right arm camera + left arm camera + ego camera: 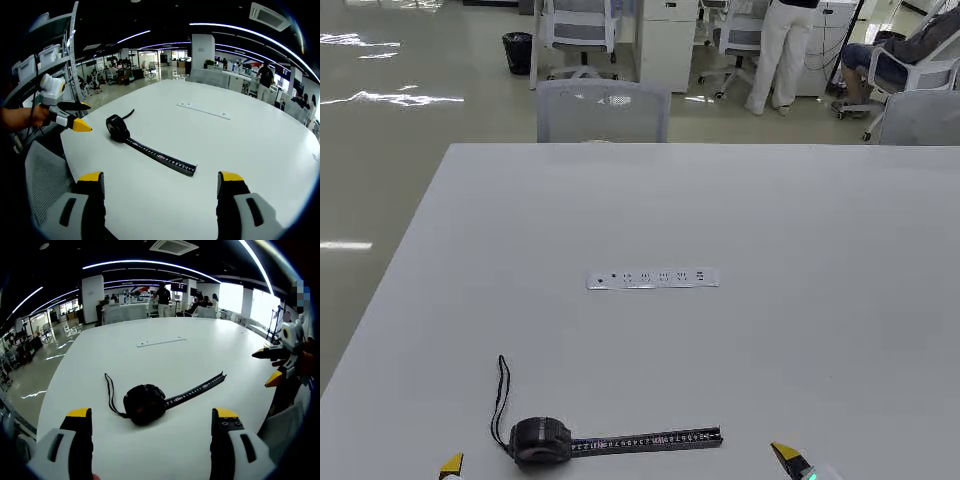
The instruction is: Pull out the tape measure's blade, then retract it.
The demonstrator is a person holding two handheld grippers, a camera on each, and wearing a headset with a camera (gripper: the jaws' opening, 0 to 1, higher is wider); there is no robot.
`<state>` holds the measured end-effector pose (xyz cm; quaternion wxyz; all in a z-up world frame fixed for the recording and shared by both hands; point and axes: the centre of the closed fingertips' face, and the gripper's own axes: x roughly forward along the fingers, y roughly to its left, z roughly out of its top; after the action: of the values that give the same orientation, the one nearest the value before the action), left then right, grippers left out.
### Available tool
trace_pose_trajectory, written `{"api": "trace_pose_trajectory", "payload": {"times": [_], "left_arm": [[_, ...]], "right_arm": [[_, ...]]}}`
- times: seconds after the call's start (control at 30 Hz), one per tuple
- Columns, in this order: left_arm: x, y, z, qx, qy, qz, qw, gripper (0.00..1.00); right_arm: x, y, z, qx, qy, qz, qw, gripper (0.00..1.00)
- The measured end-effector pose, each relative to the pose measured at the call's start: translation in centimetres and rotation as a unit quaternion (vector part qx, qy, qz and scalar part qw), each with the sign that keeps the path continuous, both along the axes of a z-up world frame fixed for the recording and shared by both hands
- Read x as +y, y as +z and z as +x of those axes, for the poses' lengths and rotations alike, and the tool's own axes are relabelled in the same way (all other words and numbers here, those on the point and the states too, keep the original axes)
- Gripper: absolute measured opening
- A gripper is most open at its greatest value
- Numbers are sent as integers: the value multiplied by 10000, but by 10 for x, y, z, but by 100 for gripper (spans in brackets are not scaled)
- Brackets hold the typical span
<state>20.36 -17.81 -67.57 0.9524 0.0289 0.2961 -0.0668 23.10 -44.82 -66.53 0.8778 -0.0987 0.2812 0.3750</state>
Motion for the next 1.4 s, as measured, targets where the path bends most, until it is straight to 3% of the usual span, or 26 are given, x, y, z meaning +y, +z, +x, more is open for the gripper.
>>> {"api": "trace_pose_trajectory", "payload": {"times": [0.53, 0.7, 1.0, 1.2, 1.4], "left_arm": [[-1, -16, 15, -47, 317, 217, 9993, 99], [-5, -26, 20, 16, 365, 168, 9992, 96], [-6, -35, 27, -57, 568, 167, 9982, 96], [-4, -46, 30, -9, 702, 135, 9974, 90], [0, -53, 35, 26, 933, 69, 9956, 84]], "right_arm": [[-1, -15, 5, 84, 221, -29, 9997, 92], [1, -20, 10, 99, 329, 7, 9994, 91], [2, -31, 17, 124, 621, -48, 9980, 87], [3, -36, 22, -80, 1146, -239, 9931, 83], [5, -38, 31, -180, 1540, -230, 9876, 75]]}}
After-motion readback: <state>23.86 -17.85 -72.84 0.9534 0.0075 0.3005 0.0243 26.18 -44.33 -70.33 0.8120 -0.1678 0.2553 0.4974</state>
